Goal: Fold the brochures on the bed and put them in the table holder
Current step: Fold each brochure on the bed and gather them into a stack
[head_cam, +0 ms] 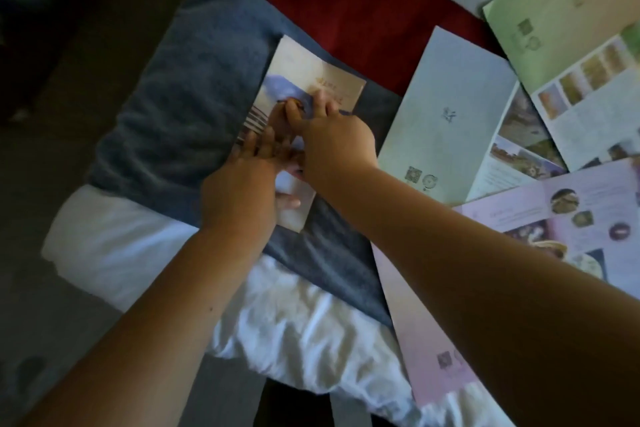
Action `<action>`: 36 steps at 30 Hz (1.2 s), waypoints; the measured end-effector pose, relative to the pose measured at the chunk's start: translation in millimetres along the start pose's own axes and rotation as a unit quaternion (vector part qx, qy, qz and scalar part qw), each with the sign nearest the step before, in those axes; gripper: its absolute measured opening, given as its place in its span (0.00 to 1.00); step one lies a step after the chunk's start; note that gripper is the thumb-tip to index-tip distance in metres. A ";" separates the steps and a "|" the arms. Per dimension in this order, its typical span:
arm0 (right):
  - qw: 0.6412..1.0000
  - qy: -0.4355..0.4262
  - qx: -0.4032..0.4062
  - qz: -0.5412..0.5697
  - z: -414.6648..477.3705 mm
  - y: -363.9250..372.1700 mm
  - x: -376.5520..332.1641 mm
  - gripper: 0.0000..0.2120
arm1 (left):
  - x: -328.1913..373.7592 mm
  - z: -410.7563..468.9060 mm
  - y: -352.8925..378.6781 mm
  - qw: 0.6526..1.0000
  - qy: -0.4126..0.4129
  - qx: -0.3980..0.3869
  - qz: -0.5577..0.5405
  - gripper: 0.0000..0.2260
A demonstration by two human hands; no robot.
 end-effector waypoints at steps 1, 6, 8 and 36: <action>1.000 -0.010 0.006 0.004 -3.1 -5.0 1.4 0.44 | 2.5 -4.2 -3.7 1.000 -0.002 0.012 -0.012 0.34; 0.991 -0.067 0.047 0.108 -44.4 -7.3 22.5 0.41 | 17.9 -20.5 -16.8 0.995 -0.044 -0.019 0.085 0.39; 0.984 -0.064 0.096 0.136 -67.4 0.4 45.3 0.40 | 29.6 -26.0 -24.3 0.990 -0.046 0.005 0.135 0.31; 0.967 0.069 0.149 0.194 -270.5 222.7 249.5 0.33 | 271.3 -53.6 135.9 0.974 0.102 0.047 0.196 0.42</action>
Point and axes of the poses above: each hand's wrist, its own z-axis towards the middle knuckle, its own y-axis out of the palm, x = y × z, the point moved 5 cm from there along z, towards the middle knuckle, and after that the axes turned 10 degrees about -x, right-handed, at the moved point
